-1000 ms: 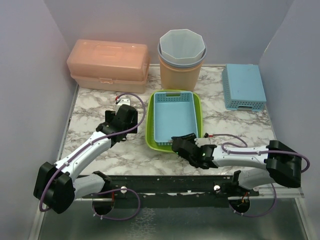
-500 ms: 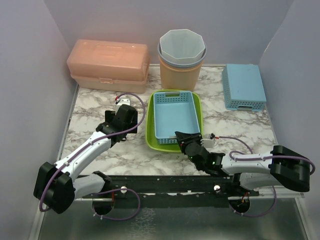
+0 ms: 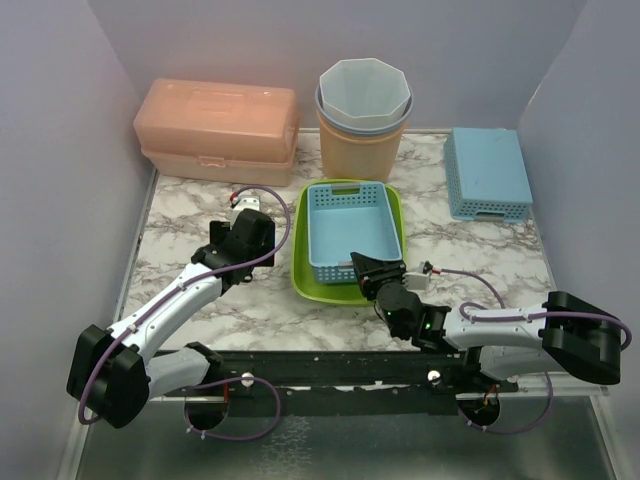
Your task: Turn the large container upside down
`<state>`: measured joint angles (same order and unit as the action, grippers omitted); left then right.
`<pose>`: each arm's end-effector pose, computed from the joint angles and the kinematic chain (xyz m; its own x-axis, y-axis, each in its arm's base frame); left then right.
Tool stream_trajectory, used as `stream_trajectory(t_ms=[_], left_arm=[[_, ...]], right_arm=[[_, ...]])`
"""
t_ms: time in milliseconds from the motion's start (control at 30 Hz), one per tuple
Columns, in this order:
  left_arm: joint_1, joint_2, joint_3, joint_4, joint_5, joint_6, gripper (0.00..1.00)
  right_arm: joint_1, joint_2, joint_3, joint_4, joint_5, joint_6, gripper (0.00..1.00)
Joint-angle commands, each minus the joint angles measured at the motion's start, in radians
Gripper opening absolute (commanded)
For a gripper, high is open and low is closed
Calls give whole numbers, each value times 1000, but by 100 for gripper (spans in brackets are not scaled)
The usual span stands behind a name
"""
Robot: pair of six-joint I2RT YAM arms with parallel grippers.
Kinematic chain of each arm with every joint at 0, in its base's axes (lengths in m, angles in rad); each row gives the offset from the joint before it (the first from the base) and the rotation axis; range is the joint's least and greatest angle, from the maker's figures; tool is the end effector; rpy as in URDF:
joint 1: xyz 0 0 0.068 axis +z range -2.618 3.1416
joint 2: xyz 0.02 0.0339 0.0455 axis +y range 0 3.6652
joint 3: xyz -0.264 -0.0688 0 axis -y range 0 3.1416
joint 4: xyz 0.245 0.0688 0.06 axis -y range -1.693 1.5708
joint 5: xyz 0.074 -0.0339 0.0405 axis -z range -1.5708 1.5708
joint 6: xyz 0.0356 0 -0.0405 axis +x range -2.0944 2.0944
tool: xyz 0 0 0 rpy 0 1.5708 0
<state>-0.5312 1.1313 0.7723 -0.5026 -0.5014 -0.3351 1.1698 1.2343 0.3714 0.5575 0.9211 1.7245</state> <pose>0.2041 -0.1001 0.2427 -0.6753 0.0623 -0.7350 -0.0505 0.9902 0.1303 0.1154 0.1996 0.1868 -0.2395 0.9667 -0.0906 0.1559 0.1304 0.9791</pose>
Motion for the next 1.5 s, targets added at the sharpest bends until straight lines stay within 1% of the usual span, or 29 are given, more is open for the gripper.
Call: stream_trajectory(t_ms=[0, 133, 233, 333, 433, 533, 600, 667, 700, 800, 867, 900, 1000, 1067, 1167, 1233, 1333, 1367, 1467], left_arm=[[4, -22, 24, -1, 5, 7, 99], [5, -22, 24, -1, 4, 7, 99], [4, -22, 25, -1, 4, 8, 99], [4, -19, 25, -1, 3, 7, 99], [5, -20, 25, -1, 1, 7, 99], [5, -19, 25, -1, 1, 8, 99], [5, -20, 25, -1, 2, 7, 99], [5, -18, 25, -1, 2, 8, 99], [5, -20, 25, -1, 3, 8, 99], [5, -19, 25, -1, 3, 8, 99], [5, -20, 25, -1, 4, 7, 99], [5, -20, 25, -1, 3, 7, 99], [5, -18, 24, -1, 1, 6, 99], [5, -18, 27, -1, 1, 7, 99], [5, -16, 25, -1, 0, 6, 99], [5, -16, 25, -1, 0, 5, 99], [5, -15, 26, -1, 0, 6, 99], [5, -15, 26, -2, 0, 5, 99], [5, -17, 26, -1, 0, 5, 99]], right_arm=[[-4, -8, 27, 43, 80, -49, 31], [-6, -9, 45, 26, 120, -49, 30], [-6, 3, 97, -81, 136, 26, 30], [-6, 34, 156, -217, 148, 144, 32], [-6, 55, 171, -223, 157, 162, 32], [-6, 56, 176, -229, 153, 160, 30], [-7, 45, 178, -230, 139, 131, 30], [-6, 37, 178, -231, 126, 112, 25], [-6, 34, 178, -227, 118, 104, 24], [-6, 29, 181, -218, 99, 73, 25], [-6, 29, 188, -214, 89, 52, 28], [-6, 28, 198, -241, 84, 53, 29], [-6, 24, 269, -409, 75, 123, 31], [-6, 21, 290, -471, 78, 147, 32], [-6, 10, 288, -487, 91, 157, 29], [-6, 0, 284, -495, 96, 165, 25], [-6, -20, 295, -504, 98, 120, 24], [-6, -26, 311, -530, 98, 109, 24], [-6, -33, 404, -750, 112, 132, 24]])
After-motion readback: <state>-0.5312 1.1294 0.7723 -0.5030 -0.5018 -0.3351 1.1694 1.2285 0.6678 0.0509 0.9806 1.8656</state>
